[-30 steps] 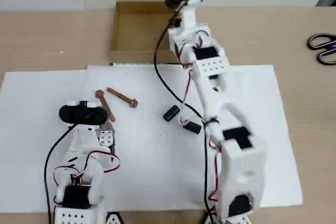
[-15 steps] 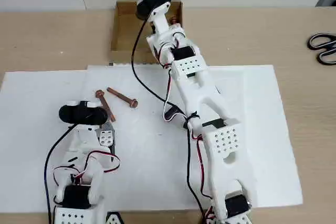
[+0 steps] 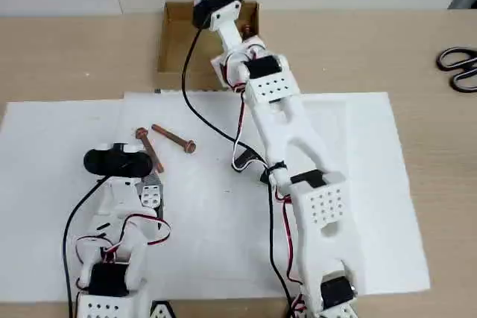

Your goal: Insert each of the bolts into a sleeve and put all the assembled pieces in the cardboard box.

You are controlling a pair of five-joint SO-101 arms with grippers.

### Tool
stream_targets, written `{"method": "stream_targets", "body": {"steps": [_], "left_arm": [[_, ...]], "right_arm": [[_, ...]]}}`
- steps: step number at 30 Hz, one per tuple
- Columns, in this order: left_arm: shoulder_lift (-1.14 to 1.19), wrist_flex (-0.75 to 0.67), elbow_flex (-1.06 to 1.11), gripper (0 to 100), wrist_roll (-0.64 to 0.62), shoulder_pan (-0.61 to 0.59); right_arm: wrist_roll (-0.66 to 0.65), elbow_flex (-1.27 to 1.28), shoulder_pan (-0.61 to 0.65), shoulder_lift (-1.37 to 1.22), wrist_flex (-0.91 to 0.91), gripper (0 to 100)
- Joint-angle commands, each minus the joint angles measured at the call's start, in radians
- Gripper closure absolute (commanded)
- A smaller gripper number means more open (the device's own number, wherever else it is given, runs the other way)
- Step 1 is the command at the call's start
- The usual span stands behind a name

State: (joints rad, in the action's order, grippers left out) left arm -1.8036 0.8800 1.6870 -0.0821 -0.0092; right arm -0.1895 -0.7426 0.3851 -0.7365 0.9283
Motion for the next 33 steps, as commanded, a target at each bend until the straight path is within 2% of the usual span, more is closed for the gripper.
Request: {"method": "stream_targets", "body": {"steps": [1, 6, 13, 21, 33], "left_arm": [[-0.009, 0.006, -0.005, 99, 0.000, -0.002], [-0.009, 0.006, -0.005, 99, 0.000, -0.002], [-0.009, 0.006, -0.005, 99, 0.000, -0.003], [-0.009, 0.008, -0.005, 99, 0.000, -0.003], [-0.009, 0.008, -0.005, 99, 0.000, -0.003]], "right_arm": [[-0.006, -0.049, 0.001, 0.128, 0.116, 76.0], [-0.006, -0.049, -0.002, 0.166, 0.254, 77.5], [-0.006, -0.048, -0.001, 0.243, 0.479, 89.9], [-0.006, -0.048, -0.030, 0.252, 0.760, 90.1], [-0.009, -0.041, -0.196, 0.243, 0.788, 90.2]]}}
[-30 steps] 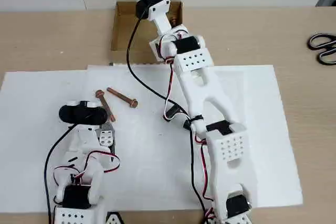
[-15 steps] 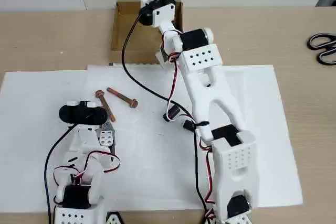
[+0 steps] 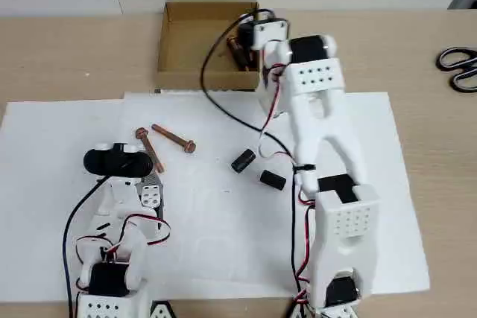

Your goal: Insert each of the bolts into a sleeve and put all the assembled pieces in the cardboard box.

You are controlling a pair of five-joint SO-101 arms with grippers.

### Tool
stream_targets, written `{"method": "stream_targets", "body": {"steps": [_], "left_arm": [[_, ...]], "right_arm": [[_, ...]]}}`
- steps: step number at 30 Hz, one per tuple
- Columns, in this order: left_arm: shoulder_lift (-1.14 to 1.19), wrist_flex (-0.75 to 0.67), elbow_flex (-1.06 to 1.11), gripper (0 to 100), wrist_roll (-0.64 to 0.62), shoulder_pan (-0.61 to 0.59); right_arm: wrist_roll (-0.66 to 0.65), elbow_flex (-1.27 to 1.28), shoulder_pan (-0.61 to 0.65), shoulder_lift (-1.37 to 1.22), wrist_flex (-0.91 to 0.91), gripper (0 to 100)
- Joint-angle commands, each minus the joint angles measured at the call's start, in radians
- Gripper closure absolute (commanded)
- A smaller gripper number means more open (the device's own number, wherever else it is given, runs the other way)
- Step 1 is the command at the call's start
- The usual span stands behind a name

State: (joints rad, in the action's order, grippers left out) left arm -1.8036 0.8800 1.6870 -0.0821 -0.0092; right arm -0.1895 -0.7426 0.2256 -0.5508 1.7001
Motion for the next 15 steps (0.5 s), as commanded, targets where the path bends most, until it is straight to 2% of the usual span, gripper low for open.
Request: {"method": "stream_targets", "body": {"steps": [1, 7, 11, 15], "left_arm": [[-0.009, 0.008, -0.005, 99, 0.000, -0.003], [-0.009, 0.008, -0.005, 99, 0.000, -0.003], [-0.009, 0.008, -0.005, 99, 0.000, -0.003], [-0.009, 0.008, -0.005, 99, 0.000, -0.003]], "right_arm": [[-0.011, -0.041, -0.047, 0.054, 0.016, 90.2], [-0.221, -0.041, -0.116, 0.008, 0.019, 89.0], [-0.292, -0.041, -0.122, -0.051, 0.019, 82.6], [-0.296, -0.041, -0.111, -0.073, 0.016, 82.1]]}}
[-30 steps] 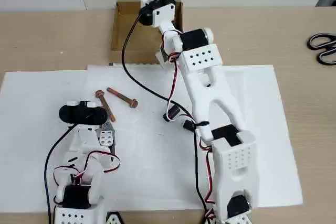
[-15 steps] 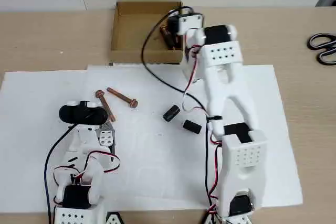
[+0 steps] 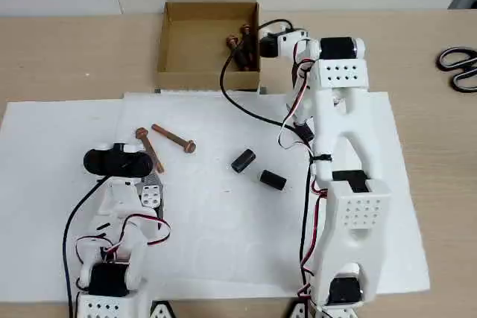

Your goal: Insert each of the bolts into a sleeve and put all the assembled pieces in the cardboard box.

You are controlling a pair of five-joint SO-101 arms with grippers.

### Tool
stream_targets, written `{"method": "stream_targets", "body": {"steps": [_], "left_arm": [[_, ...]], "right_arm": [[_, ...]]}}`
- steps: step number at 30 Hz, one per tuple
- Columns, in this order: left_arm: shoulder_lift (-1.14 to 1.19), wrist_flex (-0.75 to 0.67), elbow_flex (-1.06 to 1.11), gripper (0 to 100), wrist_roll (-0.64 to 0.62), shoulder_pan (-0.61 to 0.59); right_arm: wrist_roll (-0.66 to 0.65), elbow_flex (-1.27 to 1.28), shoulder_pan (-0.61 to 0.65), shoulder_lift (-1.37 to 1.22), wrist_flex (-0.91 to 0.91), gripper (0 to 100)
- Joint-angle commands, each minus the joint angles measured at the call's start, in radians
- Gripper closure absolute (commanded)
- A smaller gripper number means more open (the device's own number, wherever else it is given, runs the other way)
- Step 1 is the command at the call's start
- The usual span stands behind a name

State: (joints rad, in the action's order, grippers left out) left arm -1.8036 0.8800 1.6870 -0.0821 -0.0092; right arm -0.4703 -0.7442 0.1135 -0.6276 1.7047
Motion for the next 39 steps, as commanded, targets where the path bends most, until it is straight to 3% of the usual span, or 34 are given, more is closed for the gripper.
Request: {"method": "stream_targets", "body": {"steps": [1, 21, 28, 33, 39], "left_arm": [[-0.009, 0.008, -0.005, 99, 0.000, -0.003], [-0.009, 0.008, -0.005, 99, 0.000, -0.003], [-0.009, 0.008, -0.005, 99, 0.000, -0.003], [-0.009, 0.008, -0.005, 99, 0.000, -0.003], [-0.009, 0.008, -0.005, 99, 0.000, -0.003]], "right_arm": [[-0.015, -0.040, 0.004, 0.002, 0.012, 82.1], [-0.020, -0.041, 0.007, -0.205, -0.079, 82.4], [-0.017, -0.041, 0.007, -0.248, -0.082, 99.6], [-0.012, -0.048, 0.013, -0.206, -0.071, 99.0], [0.034, -0.048, 0.064, 0.019, -0.001, 99.1]]}}
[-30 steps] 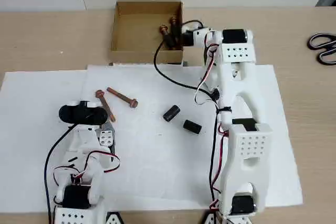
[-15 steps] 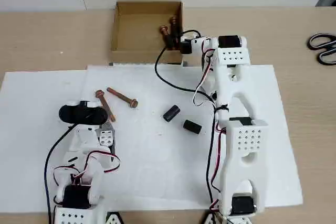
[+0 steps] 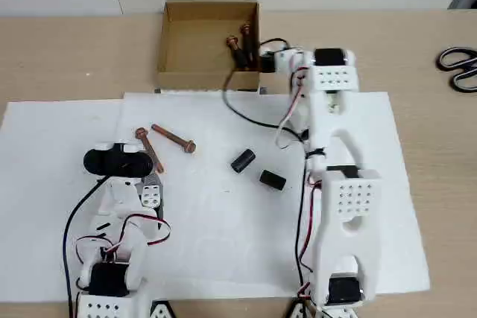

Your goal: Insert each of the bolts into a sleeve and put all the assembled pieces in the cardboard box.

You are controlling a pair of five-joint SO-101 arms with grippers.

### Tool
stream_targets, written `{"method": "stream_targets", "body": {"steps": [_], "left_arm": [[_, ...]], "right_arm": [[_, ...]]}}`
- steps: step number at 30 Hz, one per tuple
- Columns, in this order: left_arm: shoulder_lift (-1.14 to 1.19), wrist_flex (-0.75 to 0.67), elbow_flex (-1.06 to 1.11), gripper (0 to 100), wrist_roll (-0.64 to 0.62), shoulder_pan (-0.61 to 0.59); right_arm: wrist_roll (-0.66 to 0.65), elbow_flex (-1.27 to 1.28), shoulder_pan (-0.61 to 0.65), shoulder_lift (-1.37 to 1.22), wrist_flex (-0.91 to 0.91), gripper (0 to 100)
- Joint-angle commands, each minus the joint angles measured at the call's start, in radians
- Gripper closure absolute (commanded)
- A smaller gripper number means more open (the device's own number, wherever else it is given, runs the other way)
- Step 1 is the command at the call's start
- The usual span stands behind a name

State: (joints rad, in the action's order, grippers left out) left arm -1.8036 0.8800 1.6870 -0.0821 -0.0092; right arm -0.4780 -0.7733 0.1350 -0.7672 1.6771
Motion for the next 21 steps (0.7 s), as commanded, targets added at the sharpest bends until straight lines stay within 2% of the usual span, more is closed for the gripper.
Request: {"method": "stream_targets", "body": {"steps": [1, 5, 9, 16, 21], "left_arm": [[-0.009, 0.008, -0.005, 99, 0.000, -0.003], [-0.009, 0.008, -0.005, 99, 0.000, -0.003], [-0.009, 0.003, -0.005, 99, 0.005, 0.003], [-0.009, -0.002, -0.007, 99, -0.006, -0.005], [-0.005, -0.046, -0.096, 99, -0.121, -0.068]], "right_arm": [[0.064, -0.018, 0.044, 0.196, 0.028, 99.1], [0.137, -0.011, 0.044, 0.357, 0.048, 99.5], [0.288, 0.043, 0.035, 0.487, 0.050, 99.5], [0.491, 0.364, -0.027, 0.745, 0.050, 99.5], [0.551, 0.585, -0.048, 1.012, 0.042, 99.5]]}}
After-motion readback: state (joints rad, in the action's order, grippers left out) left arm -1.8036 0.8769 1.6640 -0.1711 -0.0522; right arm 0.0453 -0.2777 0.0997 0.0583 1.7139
